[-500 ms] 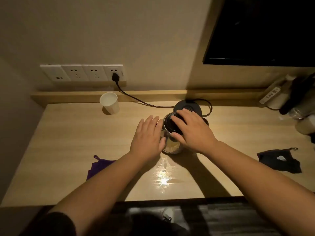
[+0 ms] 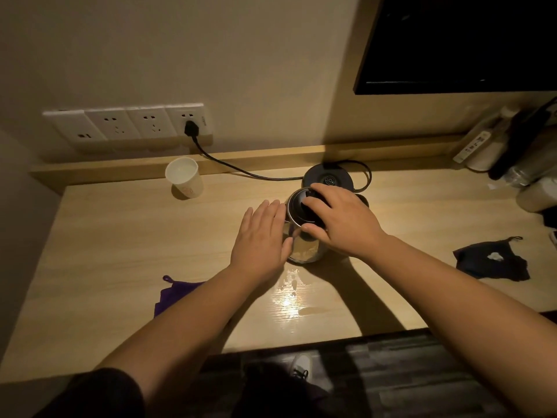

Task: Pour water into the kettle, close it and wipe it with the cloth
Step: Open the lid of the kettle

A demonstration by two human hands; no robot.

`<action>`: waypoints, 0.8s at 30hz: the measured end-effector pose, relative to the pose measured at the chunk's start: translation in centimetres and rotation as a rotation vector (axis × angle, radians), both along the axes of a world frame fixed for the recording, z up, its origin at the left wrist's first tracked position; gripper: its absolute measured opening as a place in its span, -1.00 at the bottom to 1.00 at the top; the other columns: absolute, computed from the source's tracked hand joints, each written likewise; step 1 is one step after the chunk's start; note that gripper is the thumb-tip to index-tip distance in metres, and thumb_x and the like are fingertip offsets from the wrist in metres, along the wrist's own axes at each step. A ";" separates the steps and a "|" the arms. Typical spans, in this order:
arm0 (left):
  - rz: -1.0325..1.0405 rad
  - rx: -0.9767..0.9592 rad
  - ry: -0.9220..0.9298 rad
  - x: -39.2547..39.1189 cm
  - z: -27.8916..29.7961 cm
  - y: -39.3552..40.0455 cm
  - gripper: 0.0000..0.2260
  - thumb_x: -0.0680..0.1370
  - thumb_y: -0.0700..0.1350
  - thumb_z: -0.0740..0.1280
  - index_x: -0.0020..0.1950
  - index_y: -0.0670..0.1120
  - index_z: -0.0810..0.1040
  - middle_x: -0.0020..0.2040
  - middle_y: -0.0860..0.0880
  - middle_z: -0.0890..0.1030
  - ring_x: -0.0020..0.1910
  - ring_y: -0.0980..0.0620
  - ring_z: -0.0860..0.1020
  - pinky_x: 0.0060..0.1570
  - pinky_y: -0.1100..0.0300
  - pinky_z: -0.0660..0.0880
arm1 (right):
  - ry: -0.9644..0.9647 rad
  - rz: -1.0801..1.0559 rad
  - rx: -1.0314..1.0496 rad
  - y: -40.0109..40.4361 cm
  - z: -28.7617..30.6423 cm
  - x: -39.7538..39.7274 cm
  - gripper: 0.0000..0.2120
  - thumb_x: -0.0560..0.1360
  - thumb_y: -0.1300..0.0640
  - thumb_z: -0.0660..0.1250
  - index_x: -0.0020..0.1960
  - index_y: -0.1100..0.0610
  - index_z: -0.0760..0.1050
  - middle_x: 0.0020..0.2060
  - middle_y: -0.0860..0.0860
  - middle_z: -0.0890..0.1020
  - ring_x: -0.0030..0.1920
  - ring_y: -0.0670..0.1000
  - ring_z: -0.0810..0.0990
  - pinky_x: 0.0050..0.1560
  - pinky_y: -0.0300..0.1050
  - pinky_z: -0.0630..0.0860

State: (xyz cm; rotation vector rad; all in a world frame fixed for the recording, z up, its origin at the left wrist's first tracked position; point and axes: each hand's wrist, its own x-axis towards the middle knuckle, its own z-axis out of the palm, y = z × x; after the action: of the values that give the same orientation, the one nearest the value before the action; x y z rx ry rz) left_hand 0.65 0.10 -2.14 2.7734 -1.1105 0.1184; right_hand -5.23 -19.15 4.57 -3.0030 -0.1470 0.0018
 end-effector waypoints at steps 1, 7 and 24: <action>-0.002 -0.011 0.002 0.0 0.0 0.0 -0.41 0.57 0.11 0.19 0.51 -0.11 0.11 0.48 -0.14 0.30 0.48 -0.12 0.18 0.44 -0.09 0.02 | -0.002 0.005 -0.002 0.0 -0.1 0.0 -0.47 0.55 -0.22 0.19 0.38 0.09 0.44 0.38 0.17 0.45 0.34 0.22 0.42 0.31 0.18 0.39; 0.006 -0.009 0.006 -0.1 0.0 0.0 -0.42 0.58 0.11 0.17 0.51 -0.11 0.11 0.49 -0.14 0.28 0.49 -0.13 0.16 0.45 -0.08 -0.02 | -0.020 0.025 -0.003 -0.3 0.1 0.1 -0.52 0.55 -0.20 0.21 0.32 0.08 0.50 0.36 0.18 0.47 0.30 0.24 0.46 0.23 0.17 0.44; 0.033 -0.051 0.014 -0.4 -0.3 -0.2 -0.43 0.59 0.14 0.14 0.51 -0.09 0.12 0.49 -0.13 0.29 0.49 -0.12 0.17 0.44 -0.03 -0.06 | -0.210 -0.433 0.711 -3.2 -1.6 -3.7 -0.77 0.54 -0.13 0.28 0.16 -0.13 0.39 -0.01 -0.20 0.53 0.04 -0.29 0.48 -0.09 -0.27 0.43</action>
State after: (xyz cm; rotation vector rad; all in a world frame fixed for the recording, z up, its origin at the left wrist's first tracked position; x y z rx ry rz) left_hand 0.28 -0.13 -2.45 2.7446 -1.0436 0.1296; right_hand -8.96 -22.36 2.95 -2.2591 0.3992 -0.3336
